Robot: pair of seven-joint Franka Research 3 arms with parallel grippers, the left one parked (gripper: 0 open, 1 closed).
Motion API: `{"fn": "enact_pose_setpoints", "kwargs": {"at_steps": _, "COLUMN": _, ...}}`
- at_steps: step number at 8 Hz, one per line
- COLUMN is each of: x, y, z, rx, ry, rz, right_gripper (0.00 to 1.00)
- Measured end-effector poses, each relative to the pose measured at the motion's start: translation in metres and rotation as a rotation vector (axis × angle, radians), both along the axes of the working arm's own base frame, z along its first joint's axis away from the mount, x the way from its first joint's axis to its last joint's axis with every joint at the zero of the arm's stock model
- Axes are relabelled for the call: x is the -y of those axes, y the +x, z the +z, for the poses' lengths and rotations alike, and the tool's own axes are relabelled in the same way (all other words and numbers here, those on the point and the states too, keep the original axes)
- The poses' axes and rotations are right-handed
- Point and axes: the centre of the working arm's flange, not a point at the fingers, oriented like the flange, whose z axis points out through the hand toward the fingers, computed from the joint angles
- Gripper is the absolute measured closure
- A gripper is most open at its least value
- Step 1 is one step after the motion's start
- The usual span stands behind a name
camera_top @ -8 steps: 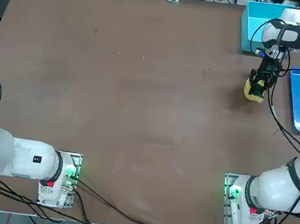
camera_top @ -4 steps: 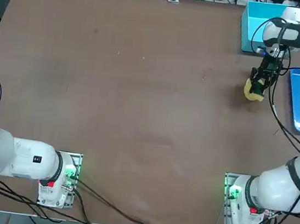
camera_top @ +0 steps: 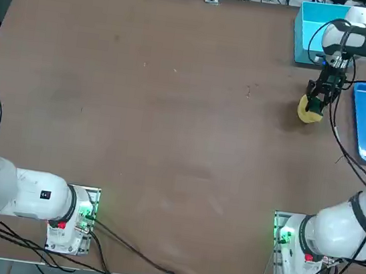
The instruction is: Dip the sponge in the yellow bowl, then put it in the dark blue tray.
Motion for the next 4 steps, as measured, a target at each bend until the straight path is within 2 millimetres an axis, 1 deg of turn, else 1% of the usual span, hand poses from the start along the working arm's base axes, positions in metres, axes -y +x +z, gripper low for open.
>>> {"fn": "enact_pose_setpoints", "kwargs": {"at_steps": 2, "x": 0.002, "y": -0.001, "z": -0.016, "rx": -0.009, "ry": -0.002, "rz": -0.002, "right_gripper": 0.48}}
{"fn": "enact_pose_setpoints", "kwargs": {"at_steps": 4, "x": 0.004, "y": 0.0, "z": -0.019, "rx": -0.01, "ry": -0.002, "rz": -0.007, "right_gripper": 0.48}}
